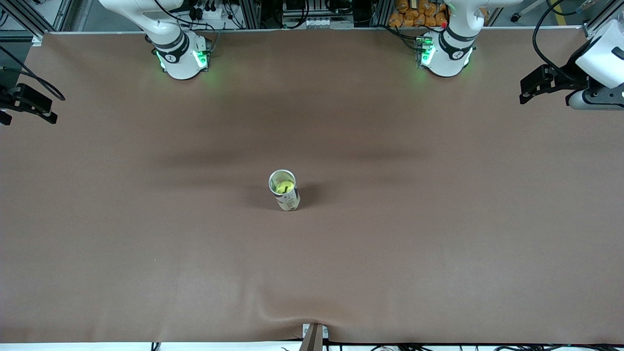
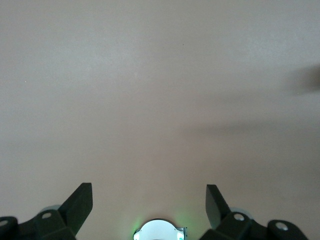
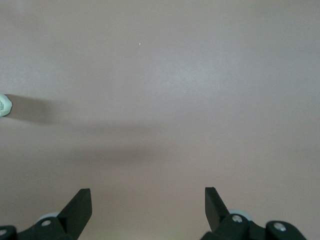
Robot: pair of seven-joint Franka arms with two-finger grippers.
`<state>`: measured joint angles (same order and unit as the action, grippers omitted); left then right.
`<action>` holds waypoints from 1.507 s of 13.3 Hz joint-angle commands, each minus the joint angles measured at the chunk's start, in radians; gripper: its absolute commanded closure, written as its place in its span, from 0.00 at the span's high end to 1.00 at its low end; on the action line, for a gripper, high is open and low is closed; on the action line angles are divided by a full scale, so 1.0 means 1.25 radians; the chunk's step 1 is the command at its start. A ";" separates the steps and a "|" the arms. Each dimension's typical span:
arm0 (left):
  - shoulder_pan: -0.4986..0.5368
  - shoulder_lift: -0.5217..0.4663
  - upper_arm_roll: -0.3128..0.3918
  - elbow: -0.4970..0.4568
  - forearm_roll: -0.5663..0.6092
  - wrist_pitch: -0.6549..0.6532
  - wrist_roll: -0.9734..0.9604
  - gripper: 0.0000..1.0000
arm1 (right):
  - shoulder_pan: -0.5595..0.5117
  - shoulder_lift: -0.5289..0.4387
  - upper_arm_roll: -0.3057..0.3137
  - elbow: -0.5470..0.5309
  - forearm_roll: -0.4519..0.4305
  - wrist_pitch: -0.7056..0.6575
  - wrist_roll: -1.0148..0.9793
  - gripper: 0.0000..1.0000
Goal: Insert tennis ball vertically with right arm
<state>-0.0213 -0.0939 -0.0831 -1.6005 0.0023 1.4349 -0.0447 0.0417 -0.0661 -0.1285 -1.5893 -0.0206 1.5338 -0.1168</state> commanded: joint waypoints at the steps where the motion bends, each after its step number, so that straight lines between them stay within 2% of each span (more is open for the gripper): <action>1: 0.004 0.004 0.003 0.009 -0.014 -0.007 -0.004 1.00 | -0.012 0.007 0.007 0.016 -0.003 -0.005 -0.005 1.00; 15: -0.014 0.004 -0.004 0.016 -0.014 -0.010 -0.013 1.00 | -0.025 0.009 0.008 0.016 -0.002 -0.001 -0.005 1.00; 20: 0.006 0.003 -0.005 0.021 -0.015 -0.014 -0.017 1.00 | -0.024 0.010 0.008 0.016 -0.002 0.004 -0.005 1.00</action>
<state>-0.0275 -0.0879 -0.0859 -1.5925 0.0022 1.4355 -0.0573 0.0267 -0.0648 -0.1291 -1.5893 -0.0206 1.5412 -0.1168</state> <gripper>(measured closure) 0.000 0.000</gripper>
